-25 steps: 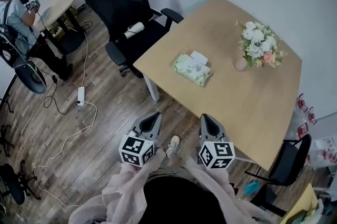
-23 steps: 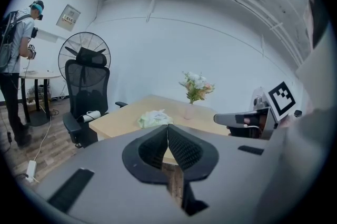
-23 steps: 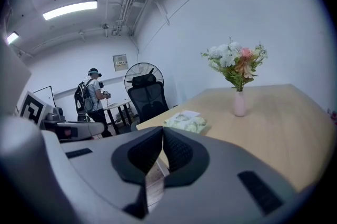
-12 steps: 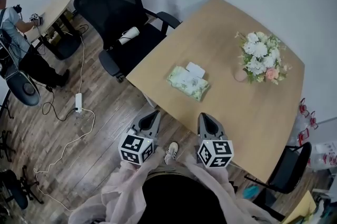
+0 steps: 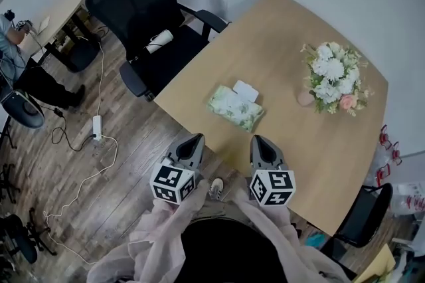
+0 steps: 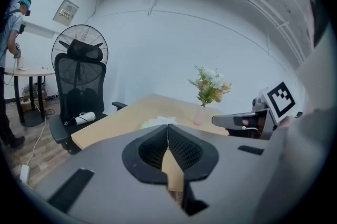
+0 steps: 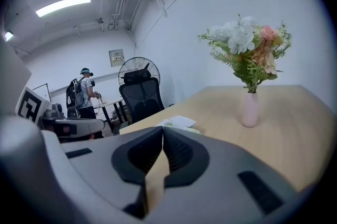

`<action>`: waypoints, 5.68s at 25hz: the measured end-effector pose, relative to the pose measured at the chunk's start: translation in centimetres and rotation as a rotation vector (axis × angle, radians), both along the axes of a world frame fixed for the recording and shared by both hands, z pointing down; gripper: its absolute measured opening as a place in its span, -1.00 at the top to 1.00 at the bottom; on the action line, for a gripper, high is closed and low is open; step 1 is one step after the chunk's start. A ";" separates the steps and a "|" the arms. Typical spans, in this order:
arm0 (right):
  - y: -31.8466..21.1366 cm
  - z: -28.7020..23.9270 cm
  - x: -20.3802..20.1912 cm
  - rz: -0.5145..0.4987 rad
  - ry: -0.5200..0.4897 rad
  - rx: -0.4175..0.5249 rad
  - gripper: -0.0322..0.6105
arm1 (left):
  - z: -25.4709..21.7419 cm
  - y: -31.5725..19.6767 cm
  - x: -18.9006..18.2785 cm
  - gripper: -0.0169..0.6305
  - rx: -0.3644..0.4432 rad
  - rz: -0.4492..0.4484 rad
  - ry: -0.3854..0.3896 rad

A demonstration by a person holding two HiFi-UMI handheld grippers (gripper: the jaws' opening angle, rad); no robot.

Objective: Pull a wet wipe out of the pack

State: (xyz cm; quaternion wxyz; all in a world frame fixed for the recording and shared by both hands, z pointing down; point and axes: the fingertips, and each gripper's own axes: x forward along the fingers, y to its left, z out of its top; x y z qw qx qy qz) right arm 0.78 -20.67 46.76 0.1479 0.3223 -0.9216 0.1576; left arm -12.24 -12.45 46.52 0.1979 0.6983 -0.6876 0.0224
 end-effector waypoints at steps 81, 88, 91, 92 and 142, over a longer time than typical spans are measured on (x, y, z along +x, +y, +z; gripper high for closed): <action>-6.2 8.1 -10.7 0.258 0.336 -0.062 0.85 | 5.3 -12.8 -8.7 0.91 -0.118 0.500 0.073; -6.1 7.9 -10.5 0.255 0.320 -0.068 0.85 | 4.9 -12.6 -8.5 0.91 -0.110 0.493 0.067; -6.1 7.8 -10.4 0.256 0.314 -0.067 0.85 | 4.7 -12.5 -8.5 0.91 -0.109 0.491 0.064; -6.1 7.8 -10.4 0.255 0.313 -0.066 0.85 | 4.7 -12.5 -8.4 0.91 -0.108 0.491 0.060; -2.5 5.0 -5.9 0.308 0.231 -0.076 0.85 | 2.3 -10.8 -2.3 0.91 -0.077 0.569 0.040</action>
